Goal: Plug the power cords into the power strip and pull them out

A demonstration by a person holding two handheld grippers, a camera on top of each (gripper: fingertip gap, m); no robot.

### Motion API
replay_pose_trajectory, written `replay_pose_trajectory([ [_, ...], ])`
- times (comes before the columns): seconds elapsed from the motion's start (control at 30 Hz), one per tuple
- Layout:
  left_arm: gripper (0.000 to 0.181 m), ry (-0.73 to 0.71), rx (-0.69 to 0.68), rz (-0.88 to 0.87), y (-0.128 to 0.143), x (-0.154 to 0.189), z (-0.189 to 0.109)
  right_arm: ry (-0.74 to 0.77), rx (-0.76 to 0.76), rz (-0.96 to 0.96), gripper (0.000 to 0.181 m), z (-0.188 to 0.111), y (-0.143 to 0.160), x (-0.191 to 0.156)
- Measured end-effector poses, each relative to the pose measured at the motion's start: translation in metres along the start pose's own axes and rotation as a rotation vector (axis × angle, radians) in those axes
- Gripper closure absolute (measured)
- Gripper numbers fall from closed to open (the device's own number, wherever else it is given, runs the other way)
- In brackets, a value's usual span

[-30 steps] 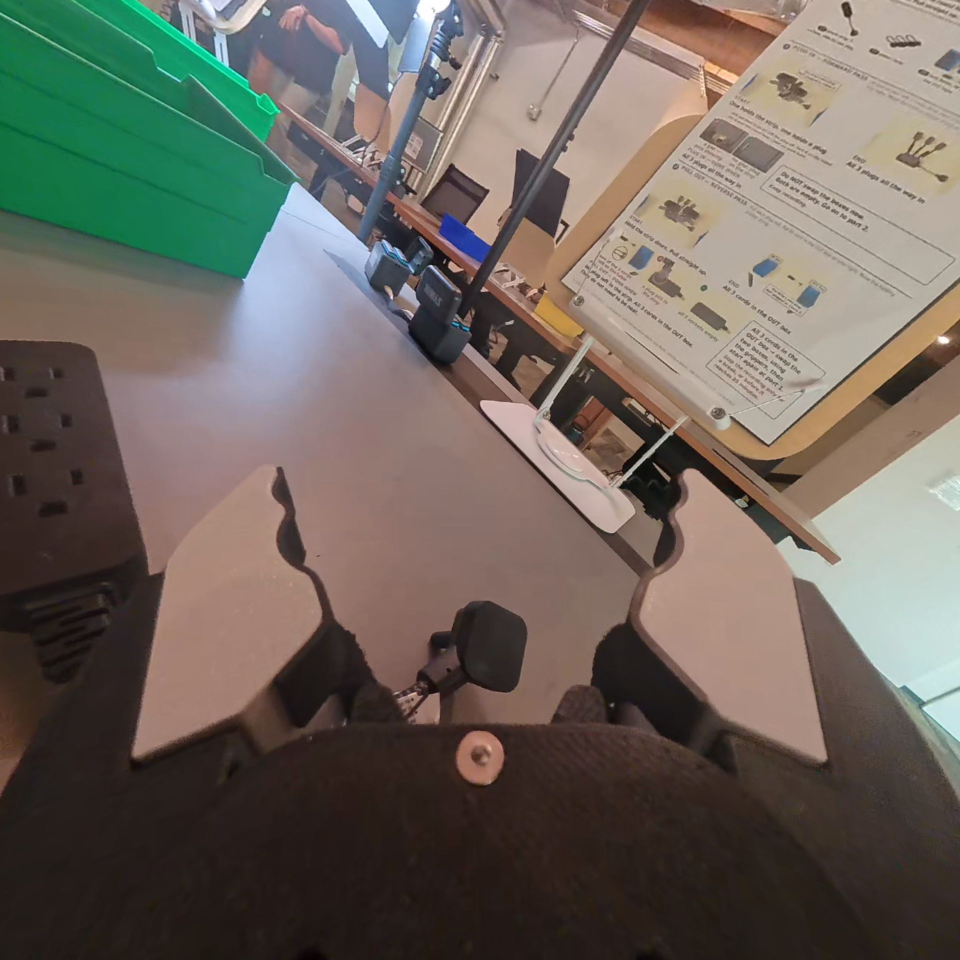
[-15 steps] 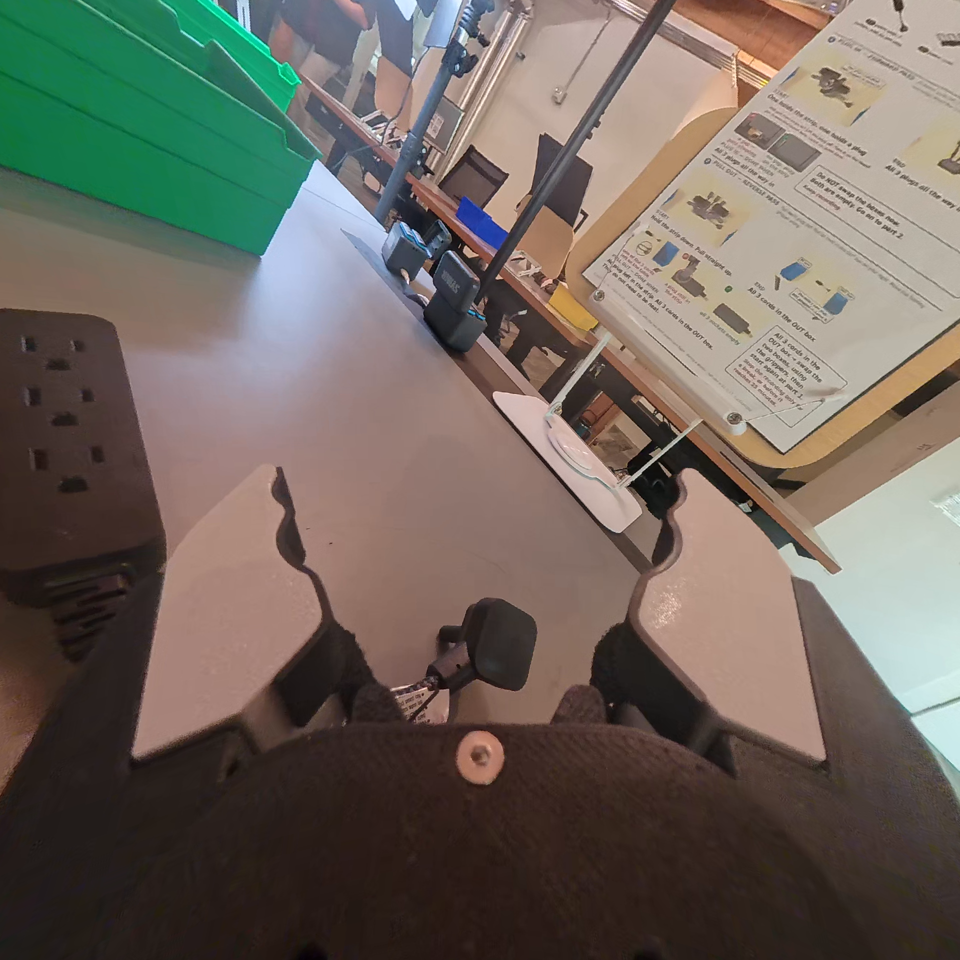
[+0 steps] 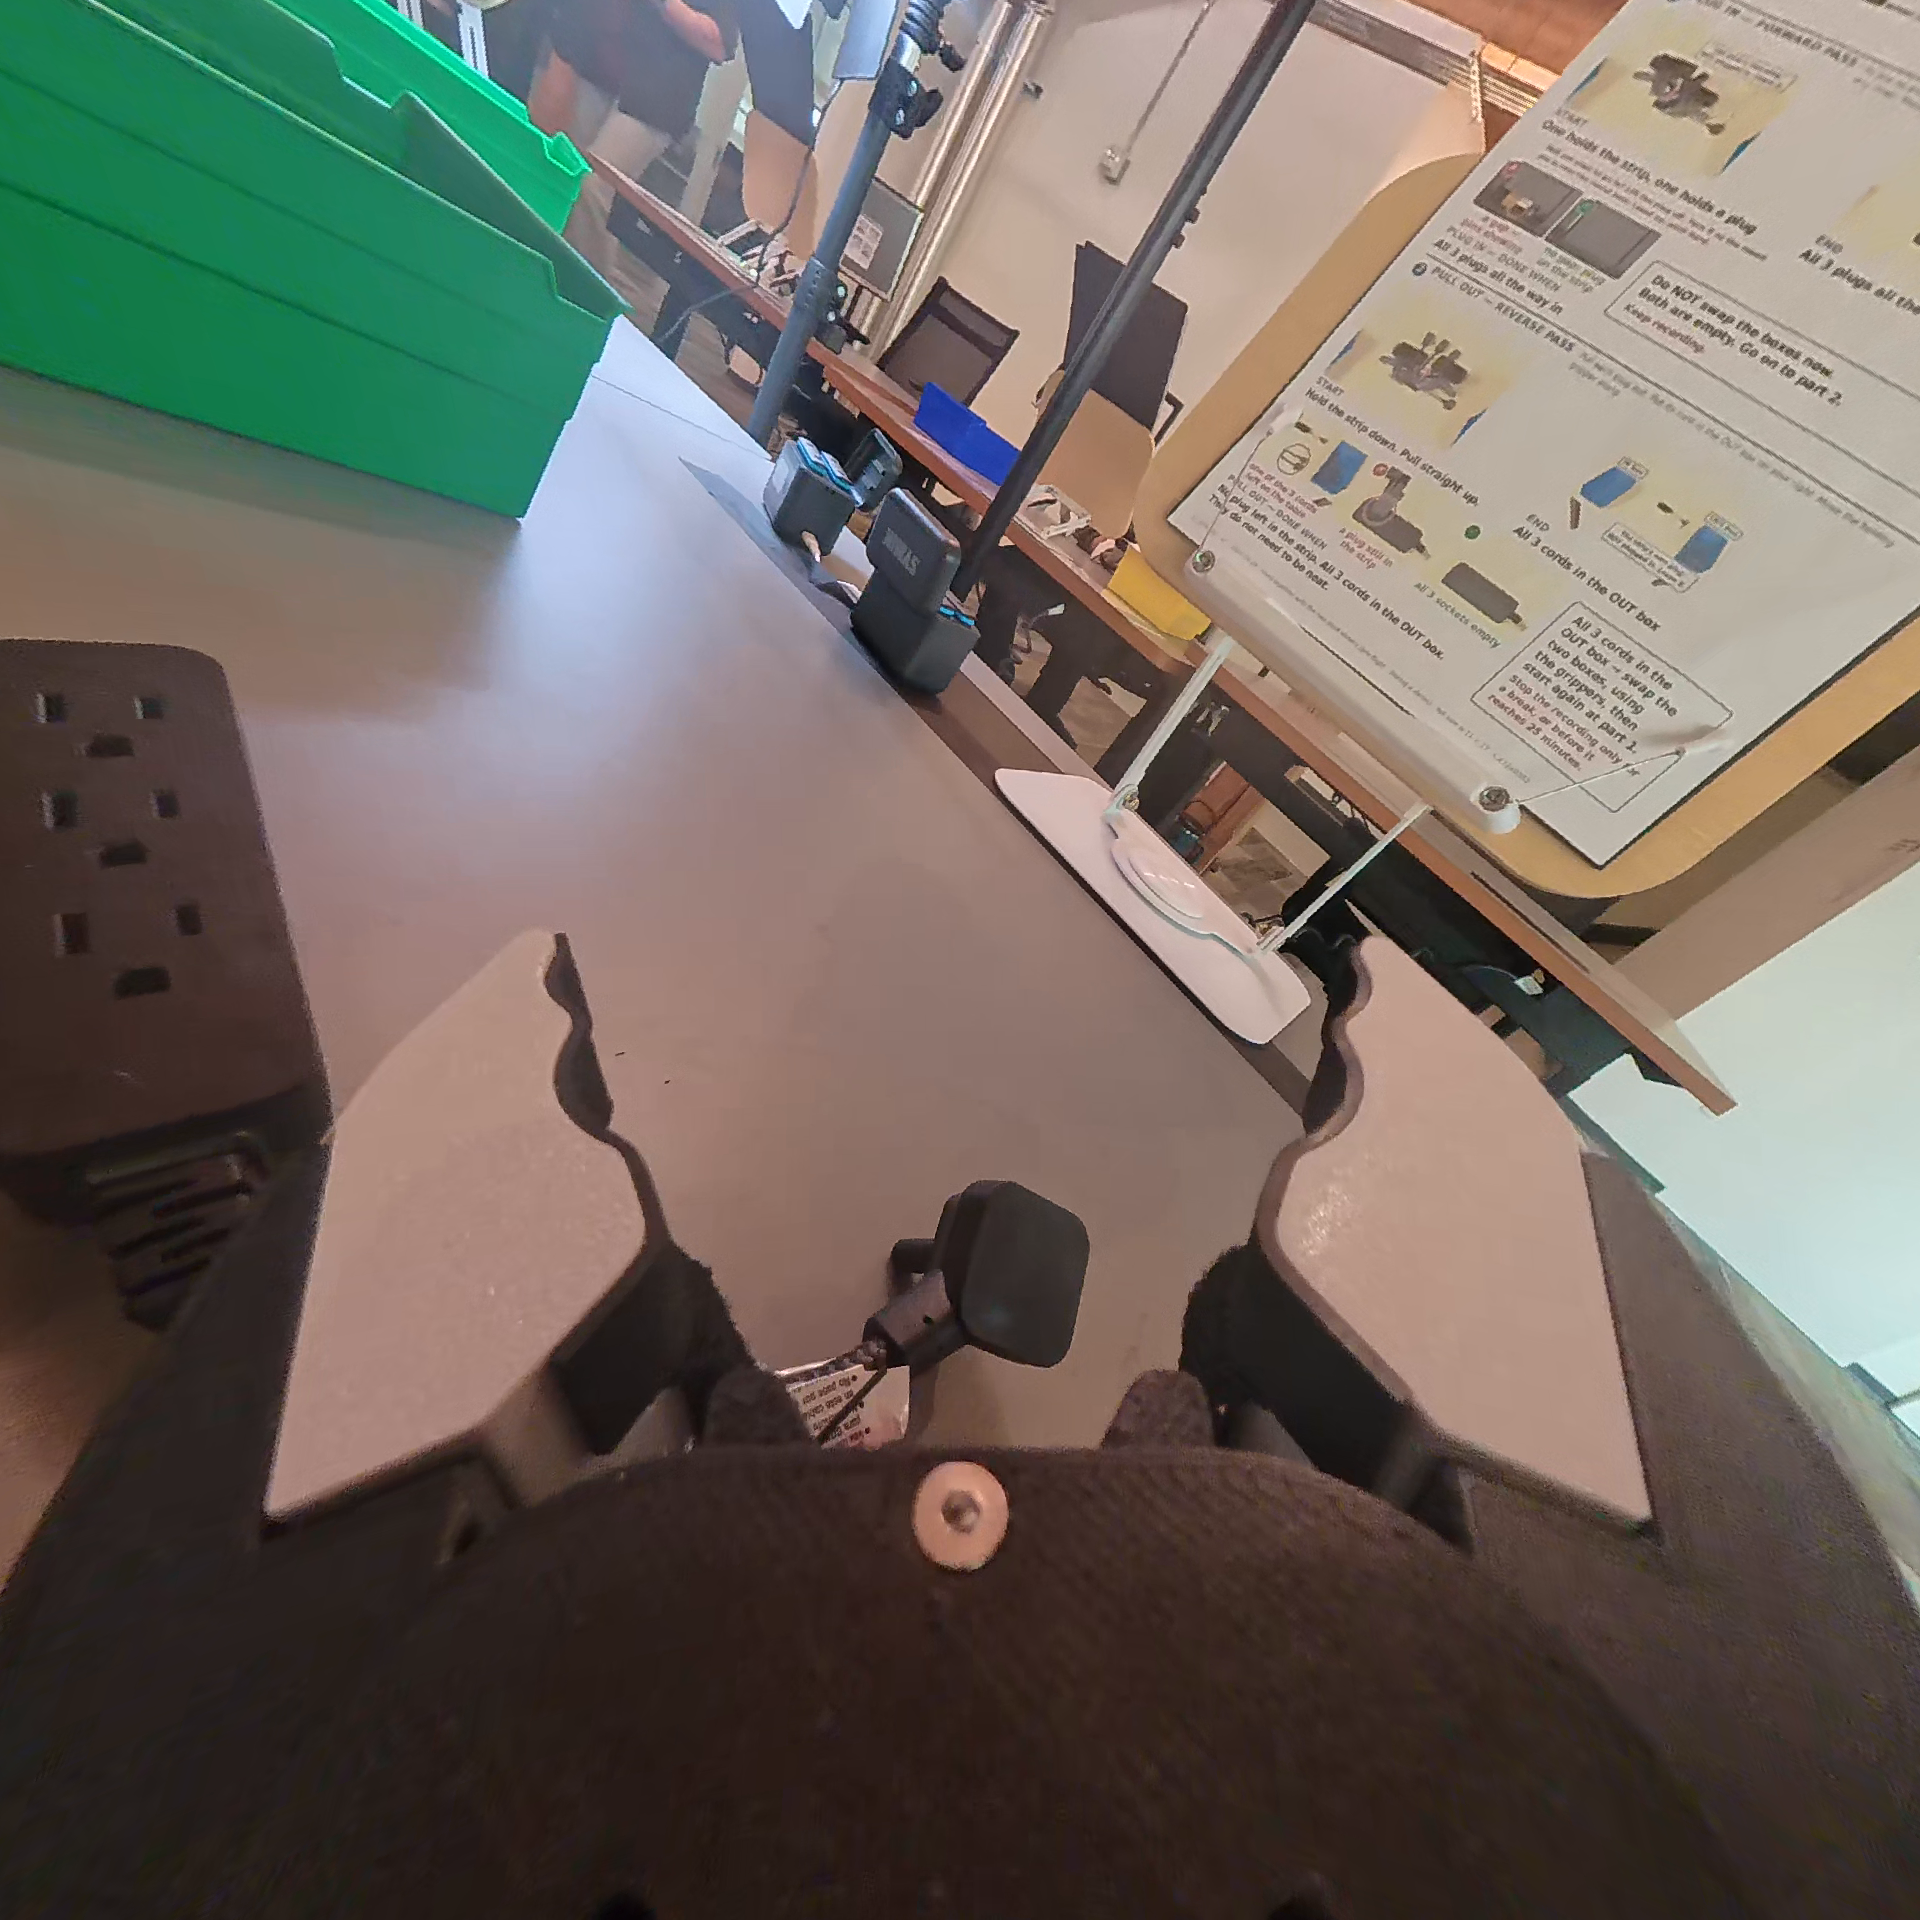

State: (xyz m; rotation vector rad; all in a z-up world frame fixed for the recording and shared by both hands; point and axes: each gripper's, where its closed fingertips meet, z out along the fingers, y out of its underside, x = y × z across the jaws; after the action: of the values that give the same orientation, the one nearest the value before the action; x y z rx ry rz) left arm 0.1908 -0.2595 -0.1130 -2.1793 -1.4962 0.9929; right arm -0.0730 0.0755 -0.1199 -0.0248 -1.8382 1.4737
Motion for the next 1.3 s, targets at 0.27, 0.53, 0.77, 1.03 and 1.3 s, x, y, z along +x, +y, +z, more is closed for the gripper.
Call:
replay_pose_trajectory([
  [0.27,0.124,0.067,-0.384,0.525,0.027,-0.034,0.036,-0.003,-0.001,0.006,0.049,0.000,0.001,0.000],
  [0.53,0.126,0.148,-0.548,0.863,0.037,-0.047,0.064,-0.016,0.005,-0.005,0.050,0.000,-0.001,-0.003],
  [0.77,0.129,0.206,-0.624,1.013,0.051,-0.047,0.077,-0.023,0.008,-0.016,0.050,0.000,-0.003,-0.005],
  [1.03,0.129,0.241,-0.597,1.033,0.051,-0.040,0.090,-0.023,0.004,-0.014,0.050,0.000,-0.002,-0.005],
  [1.3,0.140,0.257,-0.579,1.027,0.055,-0.038,0.094,-0.029,-0.002,-0.024,0.051,0.001,-0.001,-0.007],
])
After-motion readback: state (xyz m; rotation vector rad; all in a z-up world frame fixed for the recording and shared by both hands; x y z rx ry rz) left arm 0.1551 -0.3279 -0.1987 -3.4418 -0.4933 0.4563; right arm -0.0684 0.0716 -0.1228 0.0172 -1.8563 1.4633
